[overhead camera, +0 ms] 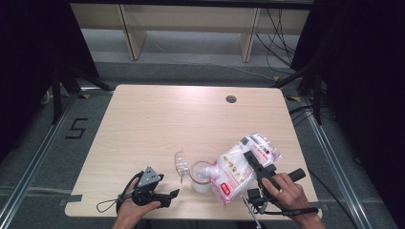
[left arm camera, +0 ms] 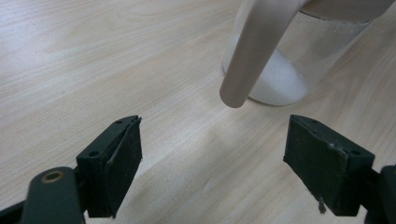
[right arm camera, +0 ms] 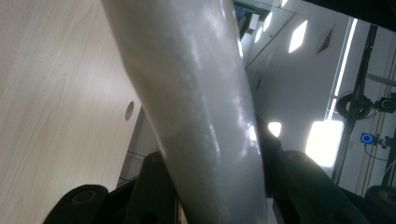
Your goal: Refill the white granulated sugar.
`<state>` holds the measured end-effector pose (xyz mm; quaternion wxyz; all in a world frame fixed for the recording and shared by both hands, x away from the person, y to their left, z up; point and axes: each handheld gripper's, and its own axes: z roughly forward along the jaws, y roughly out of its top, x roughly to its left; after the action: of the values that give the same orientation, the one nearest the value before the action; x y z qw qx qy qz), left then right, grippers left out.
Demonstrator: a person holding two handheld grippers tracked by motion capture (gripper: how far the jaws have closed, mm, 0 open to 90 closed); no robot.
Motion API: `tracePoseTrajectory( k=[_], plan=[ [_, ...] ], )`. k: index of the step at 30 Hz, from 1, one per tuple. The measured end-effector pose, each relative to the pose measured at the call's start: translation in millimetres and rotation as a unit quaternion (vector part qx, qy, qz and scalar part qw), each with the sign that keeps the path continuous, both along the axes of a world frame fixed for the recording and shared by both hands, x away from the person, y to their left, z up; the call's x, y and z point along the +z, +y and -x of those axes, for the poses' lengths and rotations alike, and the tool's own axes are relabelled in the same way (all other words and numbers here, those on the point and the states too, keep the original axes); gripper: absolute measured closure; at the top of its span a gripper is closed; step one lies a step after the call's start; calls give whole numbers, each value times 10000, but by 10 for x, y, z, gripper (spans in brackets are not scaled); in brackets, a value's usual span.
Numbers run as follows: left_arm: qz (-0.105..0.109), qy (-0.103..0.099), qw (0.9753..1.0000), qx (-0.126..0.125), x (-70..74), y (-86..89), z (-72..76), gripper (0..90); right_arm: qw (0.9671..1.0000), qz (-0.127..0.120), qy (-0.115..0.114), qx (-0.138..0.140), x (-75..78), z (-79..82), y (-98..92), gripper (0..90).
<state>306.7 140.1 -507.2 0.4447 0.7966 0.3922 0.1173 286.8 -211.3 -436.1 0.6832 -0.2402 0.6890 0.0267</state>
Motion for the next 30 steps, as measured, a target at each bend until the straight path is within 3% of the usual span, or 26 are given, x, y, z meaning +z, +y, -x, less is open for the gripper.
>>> tracePoseTrajectory(
  k=[3, 5, 6, 8, 10, 15, 16, 18, 19, 30],
  plan=[
    [-3, -5, 10000, 1, 1, 1, -1, 185, 10000, 1, 3, 20, 0, -3, -1, 697],
    [-1, -6, 10000, 2, 1, 1, -1, 185, 9999, 147, -63, 53, 26, 1, 12, 698],
    [0, -8, 10000, 6, 1, 0, 0, 186, 10000, 15, 9, 6, 2, -2, 0, 698],
    [8, 1, 10000, -12, 0, 2, -2, 186, 9997, 199, -84, 75, 33, -1, 14, 698],
    [17, -2, 10000, -16, -1, 2, -3, 186, 10000, 2, 2, 28, 1, -3, -1, 699],
    [18, 2, 10000, -15, 0, 4, -5, 186, 9998, 159, -91, 115, 28, -6, 11, 700],
    [22, 1, 10000, -11, 0, 4, -5, 186, 10000, 2, -5, 37, 1, -5, -1, 700],
    [20, 1, 10000, -14, 0, 4, -4, 186, 9998, 152, -92, 106, 28, -5, 10, 701],
    [17, 1, 10000, -15, 0, 3, -4, 186, 10000, 0, -4, 31, 1, -4, -2, 701],
    [22, 1, 10000, -9, 0, 3, -4, 186, 10000, 3, 11, 12, -2, -3, -2, 703]
  ],
)
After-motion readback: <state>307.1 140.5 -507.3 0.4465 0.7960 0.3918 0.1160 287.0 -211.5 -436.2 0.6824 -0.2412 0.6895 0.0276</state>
